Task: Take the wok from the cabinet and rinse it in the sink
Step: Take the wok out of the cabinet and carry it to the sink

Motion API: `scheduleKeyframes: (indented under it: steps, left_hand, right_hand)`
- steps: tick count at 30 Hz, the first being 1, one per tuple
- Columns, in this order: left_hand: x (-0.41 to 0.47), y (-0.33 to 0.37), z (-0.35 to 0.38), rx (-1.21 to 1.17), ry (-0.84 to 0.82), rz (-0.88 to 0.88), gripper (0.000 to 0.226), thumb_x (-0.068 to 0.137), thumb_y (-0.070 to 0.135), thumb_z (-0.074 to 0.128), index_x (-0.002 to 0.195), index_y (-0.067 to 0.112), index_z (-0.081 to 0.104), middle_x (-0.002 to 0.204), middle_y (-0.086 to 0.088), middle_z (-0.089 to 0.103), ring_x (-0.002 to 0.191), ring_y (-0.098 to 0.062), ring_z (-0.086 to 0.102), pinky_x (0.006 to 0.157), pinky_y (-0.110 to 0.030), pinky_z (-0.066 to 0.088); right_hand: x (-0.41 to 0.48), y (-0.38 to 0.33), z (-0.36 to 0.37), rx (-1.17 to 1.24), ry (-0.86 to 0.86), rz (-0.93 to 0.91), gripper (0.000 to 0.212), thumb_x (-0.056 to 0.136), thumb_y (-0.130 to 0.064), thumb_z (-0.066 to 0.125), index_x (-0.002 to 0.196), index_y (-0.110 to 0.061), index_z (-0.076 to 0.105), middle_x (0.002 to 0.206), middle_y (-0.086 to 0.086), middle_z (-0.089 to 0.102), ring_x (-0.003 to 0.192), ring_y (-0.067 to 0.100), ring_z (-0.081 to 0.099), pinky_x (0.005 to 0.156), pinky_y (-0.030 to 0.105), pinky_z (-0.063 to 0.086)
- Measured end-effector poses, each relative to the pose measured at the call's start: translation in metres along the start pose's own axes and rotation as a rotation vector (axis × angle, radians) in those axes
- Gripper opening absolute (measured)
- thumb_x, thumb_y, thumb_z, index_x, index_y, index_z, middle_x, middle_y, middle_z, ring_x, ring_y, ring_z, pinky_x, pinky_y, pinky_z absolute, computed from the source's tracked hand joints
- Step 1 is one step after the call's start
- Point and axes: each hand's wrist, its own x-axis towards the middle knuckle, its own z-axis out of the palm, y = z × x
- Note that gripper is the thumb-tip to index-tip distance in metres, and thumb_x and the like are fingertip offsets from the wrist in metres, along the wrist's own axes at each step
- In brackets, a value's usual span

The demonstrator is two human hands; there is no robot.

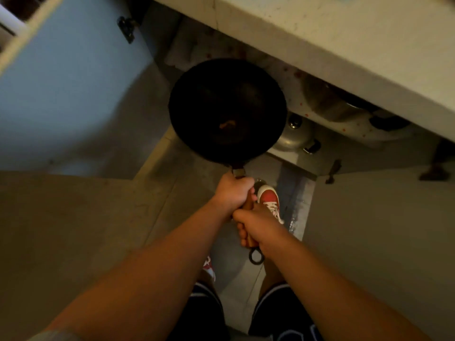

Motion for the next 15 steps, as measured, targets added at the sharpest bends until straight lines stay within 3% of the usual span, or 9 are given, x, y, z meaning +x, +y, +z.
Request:
scheduleKeyframes:
  steps: [4,9,13,15]
  left_hand:
    - [-0.063,-0.033,-0.013,0.094,-0.099,-0.002,0.027,0.085,0.008,0.055,0.058,0.007,0.061,0.049,-0.005,0.062,0.041,-0.009,0.060,0.045,-0.020,0.049]
    - [-0.129,-0.046,-0.016,0.174,-0.226,-0.021,0.024,0.086,0.007,0.055,0.062,0.004,0.058,0.048,-0.004,0.059,0.038,-0.008,0.059,0.039,-0.017,0.047]
    - [-0.177,-0.042,-0.007,0.298,-0.323,0.019,0.018,0.082,0.014,0.058,0.066,0.006,0.060,0.057,-0.008,0.064,0.055,-0.019,0.064,0.056,-0.028,0.052]
    - [-0.199,-0.038,0.000,0.351,-0.364,0.045,0.015,0.081,0.015,0.058,0.071,0.004,0.059,0.061,-0.010,0.064,0.057,-0.020,0.063,0.053,-0.027,0.050]
  right_hand:
    - [-0.067,0.035,0.026,0.101,-0.001,0.087,0.009,0.062,-0.018,0.057,0.054,-0.016,0.056,0.040,0.000,0.050,0.034,0.014,0.046,0.040,0.024,0.041]
    - [-0.149,0.062,0.048,0.279,0.044,0.073,0.025,0.076,-0.011,0.058,0.052,-0.015,0.057,0.043,0.002,0.050,0.037,0.016,0.046,0.041,0.026,0.043]
    - [-0.207,0.072,0.053,0.393,0.116,0.029,0.030,0.083,-0.009,0.058,0.053,-0.013,0.057,0.043,0.003,0.052,0.035,0.016,0.047,0.041,0.025,0.044]
    - [-0.233,0.077,0.052,0.431,0.145,0.012,0.030,0.084,-0.009,0.056,0.054,-0.013,0.057,0.042,0.002,0.052,0.034,0.015,0.048,0.039,0.023,0.044]
